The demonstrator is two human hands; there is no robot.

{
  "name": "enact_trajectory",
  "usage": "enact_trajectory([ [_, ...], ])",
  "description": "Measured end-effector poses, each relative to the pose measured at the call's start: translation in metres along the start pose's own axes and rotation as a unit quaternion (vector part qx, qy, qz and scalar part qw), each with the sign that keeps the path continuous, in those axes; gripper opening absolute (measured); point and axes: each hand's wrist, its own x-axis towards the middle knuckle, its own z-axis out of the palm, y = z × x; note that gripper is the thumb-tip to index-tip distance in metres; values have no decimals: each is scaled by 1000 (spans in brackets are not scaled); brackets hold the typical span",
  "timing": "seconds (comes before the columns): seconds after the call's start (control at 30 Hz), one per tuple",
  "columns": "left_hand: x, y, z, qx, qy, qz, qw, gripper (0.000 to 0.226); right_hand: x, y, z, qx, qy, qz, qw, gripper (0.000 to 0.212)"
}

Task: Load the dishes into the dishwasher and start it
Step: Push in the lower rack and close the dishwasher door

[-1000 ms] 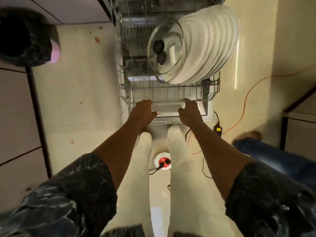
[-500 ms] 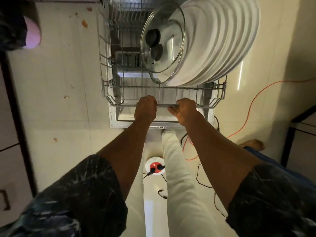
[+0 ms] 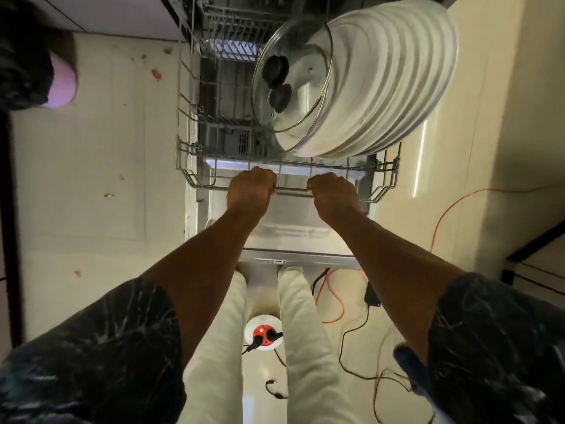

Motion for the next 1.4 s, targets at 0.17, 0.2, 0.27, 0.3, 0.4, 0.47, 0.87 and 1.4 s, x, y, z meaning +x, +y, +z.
enact_trajectory([
  [0.17,31,1,-21,82,4,54,995,12,15,-10,-25,-107,20,-86,990,24],
  [0.2,36,1,-23,85,8,62,994,13,18,-12,-27,-112,14,-79,991,20],
  [0.27,45,-1,-25,94,14,77,993,15,24,-12,-33,-129,26,-68,989,9],
  [0.3,50,-2,-26,99,27,86,991,16,29,-10,-32,-147,23,-57,987,9],
  [0.4,67,-3,-36,108,50,103,988,18,46,-8,-40,-157,13,-72,985,20],
  [0.47,81,-3,-45,93,45,97,990,18,59,-6,-51,-158,20,-65,985,23],
  [0.87,175,-4,-90,84,111,127,982,21,150,11,-111,-188,99,-55,976,27],
  [1.4,273,-3,-138,134,247,125,952,44,271,31,-163,-153,188,-22,970,50],
])
